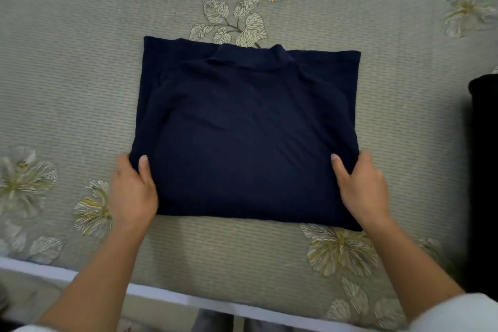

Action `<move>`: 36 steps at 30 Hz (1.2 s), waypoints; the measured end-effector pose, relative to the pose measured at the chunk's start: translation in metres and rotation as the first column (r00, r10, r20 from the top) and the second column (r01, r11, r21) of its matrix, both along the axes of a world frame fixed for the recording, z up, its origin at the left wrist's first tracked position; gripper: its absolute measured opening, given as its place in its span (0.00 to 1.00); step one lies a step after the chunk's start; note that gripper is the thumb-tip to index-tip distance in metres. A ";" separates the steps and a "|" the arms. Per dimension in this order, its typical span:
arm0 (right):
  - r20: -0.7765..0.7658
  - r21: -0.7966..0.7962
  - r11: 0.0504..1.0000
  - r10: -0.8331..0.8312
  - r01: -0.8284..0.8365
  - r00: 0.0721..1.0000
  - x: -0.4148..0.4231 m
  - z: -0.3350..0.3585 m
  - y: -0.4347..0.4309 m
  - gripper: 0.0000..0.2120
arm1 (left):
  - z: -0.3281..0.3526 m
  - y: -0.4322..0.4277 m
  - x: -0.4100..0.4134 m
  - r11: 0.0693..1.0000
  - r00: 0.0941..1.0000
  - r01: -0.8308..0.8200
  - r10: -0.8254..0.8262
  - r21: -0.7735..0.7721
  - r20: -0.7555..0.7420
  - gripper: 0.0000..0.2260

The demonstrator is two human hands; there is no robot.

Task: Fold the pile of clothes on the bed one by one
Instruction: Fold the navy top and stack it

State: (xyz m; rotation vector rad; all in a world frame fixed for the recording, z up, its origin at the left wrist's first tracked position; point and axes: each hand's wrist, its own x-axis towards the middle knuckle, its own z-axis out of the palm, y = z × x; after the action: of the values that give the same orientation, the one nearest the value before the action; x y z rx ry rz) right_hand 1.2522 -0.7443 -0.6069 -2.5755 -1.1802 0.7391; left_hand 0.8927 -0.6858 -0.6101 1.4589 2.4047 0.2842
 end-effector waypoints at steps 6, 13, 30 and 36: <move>-0.103 0.054 0.996 -0.069 0.075 0.992 0.009 0.000 -0.009 0.19 | -0.002 -0.011 -0.008 0.995 0.991 0.093 -0.090 0.022 -0.104 0.19; -0.531 -0.066 0.917 -0.366 0.393 0.764 0.024 0.009 -0.022 0.18 | 0.000 -0.047 0.100 0.823 0.823 0.567 -0.568 0.037 0.007 0.26; -0.974 -0.142 0.962 -0.178 0.235 0.143 -0.028 0.092 0.048 0.27 | 0.028 -0.011 0.113 0.839 0.468 0.491 -0.027 -0.235 0.883 0.19; -0.934 0.055 0.993 0.015 0.104 0.356 -0.134 0.100 0.111 0.36 | 0.061 0.030 0.027 0.900 -0.003 0.130 0.419 -0.415 0.908 0.18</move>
State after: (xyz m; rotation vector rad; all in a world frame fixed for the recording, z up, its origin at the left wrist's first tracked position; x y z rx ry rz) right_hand 1.1181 -0.6338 -0.5072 -1.4949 -0.6635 1.7417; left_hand 0.9201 -0.6554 -0.5487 0.3360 1.1520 0.5958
